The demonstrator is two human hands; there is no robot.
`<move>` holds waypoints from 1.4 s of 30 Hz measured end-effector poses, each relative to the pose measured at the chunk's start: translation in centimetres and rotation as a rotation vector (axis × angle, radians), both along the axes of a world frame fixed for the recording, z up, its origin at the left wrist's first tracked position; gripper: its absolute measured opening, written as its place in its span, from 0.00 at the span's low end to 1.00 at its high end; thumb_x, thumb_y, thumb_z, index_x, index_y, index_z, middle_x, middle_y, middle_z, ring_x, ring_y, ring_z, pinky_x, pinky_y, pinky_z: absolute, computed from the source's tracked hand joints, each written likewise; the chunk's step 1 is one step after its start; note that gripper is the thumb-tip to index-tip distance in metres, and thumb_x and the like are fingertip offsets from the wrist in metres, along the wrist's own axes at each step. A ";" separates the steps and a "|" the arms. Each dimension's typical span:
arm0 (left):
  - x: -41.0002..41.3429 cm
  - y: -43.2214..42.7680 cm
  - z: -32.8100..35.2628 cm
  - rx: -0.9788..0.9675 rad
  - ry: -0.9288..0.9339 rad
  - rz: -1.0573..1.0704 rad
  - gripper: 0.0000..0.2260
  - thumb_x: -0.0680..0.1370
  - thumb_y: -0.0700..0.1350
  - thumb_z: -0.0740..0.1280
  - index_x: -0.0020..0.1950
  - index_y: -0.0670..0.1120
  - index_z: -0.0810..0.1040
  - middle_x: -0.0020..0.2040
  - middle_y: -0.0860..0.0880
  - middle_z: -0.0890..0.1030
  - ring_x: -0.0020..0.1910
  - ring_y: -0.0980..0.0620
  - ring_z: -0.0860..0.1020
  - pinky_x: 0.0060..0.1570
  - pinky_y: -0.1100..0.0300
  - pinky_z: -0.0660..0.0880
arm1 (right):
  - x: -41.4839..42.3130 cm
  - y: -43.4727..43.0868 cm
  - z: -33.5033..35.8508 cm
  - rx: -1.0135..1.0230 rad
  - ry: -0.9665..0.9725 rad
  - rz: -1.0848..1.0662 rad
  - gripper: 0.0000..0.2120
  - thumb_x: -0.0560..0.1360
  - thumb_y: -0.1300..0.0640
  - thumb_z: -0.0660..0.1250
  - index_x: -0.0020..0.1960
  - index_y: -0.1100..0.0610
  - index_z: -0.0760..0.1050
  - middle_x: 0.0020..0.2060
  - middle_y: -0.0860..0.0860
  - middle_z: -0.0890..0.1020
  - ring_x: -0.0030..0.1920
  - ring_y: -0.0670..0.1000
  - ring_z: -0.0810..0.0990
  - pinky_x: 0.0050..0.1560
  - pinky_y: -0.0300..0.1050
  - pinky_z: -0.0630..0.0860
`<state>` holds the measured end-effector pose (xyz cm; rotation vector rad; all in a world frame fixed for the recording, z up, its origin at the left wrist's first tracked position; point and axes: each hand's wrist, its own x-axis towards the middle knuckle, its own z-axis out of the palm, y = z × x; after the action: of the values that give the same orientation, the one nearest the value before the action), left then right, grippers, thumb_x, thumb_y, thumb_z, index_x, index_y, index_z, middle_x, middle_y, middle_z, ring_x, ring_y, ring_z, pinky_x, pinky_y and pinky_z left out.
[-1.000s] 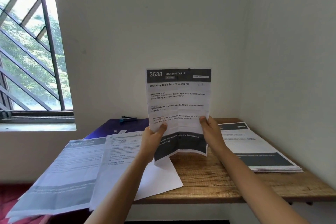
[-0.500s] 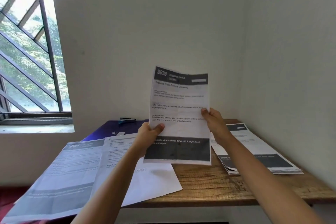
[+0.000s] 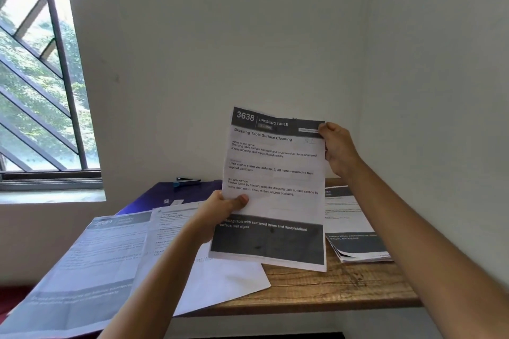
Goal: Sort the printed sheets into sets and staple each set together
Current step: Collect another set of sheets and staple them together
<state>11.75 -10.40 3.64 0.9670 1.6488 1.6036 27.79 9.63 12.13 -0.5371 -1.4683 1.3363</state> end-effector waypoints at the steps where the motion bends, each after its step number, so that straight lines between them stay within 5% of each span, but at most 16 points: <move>1: 0.1 -0.1 -0.1 -0.005 -0.019 -0.007 0.06 0.77 0.43 0.70 0.53 0.46 0.78 0.41 0.50 0.85 0.41 0.50 0.83 0.36 0.58 0.80 | 0.1 0.0 0.1 -0.021 0.024 -0.006 0.11 0.80 0.59 0.60 0.41 0.52 0.76 0.34 0.47 0.79 0.32 0.45 0.77 0.34 0.38 0.72; 4: 0.4 -0.2 -0.2 -0.040 -0.105 -0.003 0.11 0.75 0.42 0.72 0.56 0.44 0.78 0.46 0.45 0.85 0.43 0.46 0.83 0.41 0.53 0.81 | 0.5 -0.3 0.1 -0.117 0.065 -0.009 0.09 0.79 0.59 0.62 0.42 0.50 0.75 0.36 0.47 0.78 0.34 0.46 0.75 0.33 0.39 0.71; 8: 0.6 -0.5 -0.4 -0.071 -0.210 -0.007 0.07 0.76 0.39 0.70 0.53 0.43 0.78 0.41 0.44 0.85 0.37 0.46 0.83 0.35 0.54 0.82 | 1.4 -1.3 -1.2 -0.194 -0.223 0.116 0.10 0.82 0.53 0.58 0.49 0.55 0.76 0.41 0.51 0.81 0.40 0.50 0.78 0.41 0.47 0.77; 13: 1.2 -0.5 -1.1 -0.134 -0.288 0.021 0.04 0.76 0.38 0.69 0.50 0.41 0.78 0.41 0.42 0.84 0.35 0.46 0.83 0.31 0.55 0.82 | 1.7 -2.1 -5.0 -0.015 -0.591 0.101 0.11 0.80 0.65 0.58 0.58 0.64 0.76 0.50 0.57 0.81 0.48 0.55 0.81 0.53 0.51 0.78; 18: 1.8 -0.5 -2.1 -0.167 -0.249 0.047 0.07 0.78 0.40 0.68 0.56 0.41 0.77 0.49 0.41 0.83 0.42 0.45 0.82 0.36 0.54 0.80 | 1.5 -2.3 -8.1 0.030 -0.676 -0.029 0.11 0.78 0.68 0.59 0.57 0.65 0.77 0.53 0.57 0.81 0.54 0.59 0.80 0.56 0.53 0.78; 24: 0.4 0.2 -2.2 -0.197 -0.002 0.211 0.08 0.83 0.41 0.58 0.57 0.41 0.74 0.53 0.42 0.81 0.48 0.46 0.81 0.41 0.54 0.79 | 1.1 -2.5 -10.4 0.046 -0.791 -0.088 0.11 0.77 0.67 0.61 0.57 0.66 0.78 0.55 0.60 0.81 0.53 0.60 0.81 0.55 0.52 0.78; 31: -0.5 0.2 -2.9 -0.345 0.387 0.279 0.13 0.78 0.32 0.61 0.36 0.46 0.70 0.45 0.45 0.77 0.48 0.45 0.79 0.46 0.56 0.80 | 0.4 -3.6 -10.9 0.232 -1.076 -0.136 0.12 0.77 0.65 0.59 0.57 0.66 0.76 0.54 0.61 0.80 0.46 0.56 0.77 0.29 0.39 0.64; 37: -1.4 0.3 -3.7 -0.405 0.583 0.316 0.07 0.74 0.30 0.65 0.41 0.41 0.77 0.47 0.38 0.81 0.47 0.40 0.83 0.44 0.49 0.82 | -0.1 -4.8 -11.1 0.353 -1.169 -0.158 0.13 0.78 0.67 0.57 0.60 0.68 0.73 0.57 0.61 0.78 0.52 0.57 0.76 0.42 0.40 0.67; 42: -1.9 0.5 -3.9 -0.437 0.624 0.319 0.04 0.74 0.33 0.68 0.43 0.32 0.82 0.45 0.38 0.83 0.41 0.43 0.84 0.42 0.50 0.83 | -0.5 -4.7 -11.7 0.406 -1.283 -0.135 0.08 0.78 0.66 0.58 0.54 0.66 0.74 0.46 0.58 0.76 0.45 0.54 0.73 0.31 0.37 0.65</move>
<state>9.86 -9.89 -0.28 1.0643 2.5552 1.0826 27.24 4.96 0.42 -1.3063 -2.5591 0.4501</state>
